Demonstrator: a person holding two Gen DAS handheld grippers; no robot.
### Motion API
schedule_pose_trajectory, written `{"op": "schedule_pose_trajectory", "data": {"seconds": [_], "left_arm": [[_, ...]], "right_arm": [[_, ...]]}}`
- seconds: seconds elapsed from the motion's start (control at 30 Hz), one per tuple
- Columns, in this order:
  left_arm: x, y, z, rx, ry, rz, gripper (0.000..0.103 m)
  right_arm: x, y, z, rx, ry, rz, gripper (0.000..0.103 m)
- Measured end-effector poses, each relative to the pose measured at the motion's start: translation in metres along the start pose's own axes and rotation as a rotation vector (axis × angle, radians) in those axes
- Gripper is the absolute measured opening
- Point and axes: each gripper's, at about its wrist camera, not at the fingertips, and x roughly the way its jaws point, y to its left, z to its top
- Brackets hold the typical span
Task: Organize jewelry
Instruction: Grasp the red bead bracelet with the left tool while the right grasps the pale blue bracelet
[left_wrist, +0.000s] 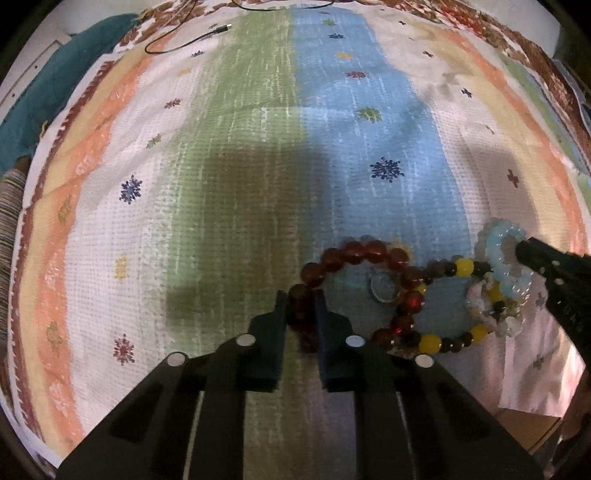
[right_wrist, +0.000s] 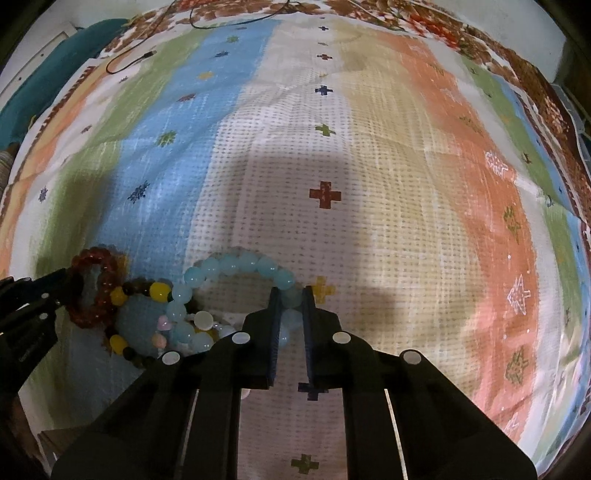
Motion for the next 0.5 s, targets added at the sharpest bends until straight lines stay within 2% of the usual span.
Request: {"op": "schedule_pose_trajectory", "data": {"seconds": [0.33, 0.5], "left_arm": [[-0.018, -0.005, -0.009, 0.019, -0.031, 0.030, 0.013], [-0.036, -0.011, -0.018, 0.008, -0.046, 0.021, 0.013]], "right_arm": [[-0.009, -0.002, -0.003, 0.004, -0.015, -0.019, 0.012], [-0.018, -0.001, -0.006, 0.004, -0.027, -0.019, 0.012]]}}
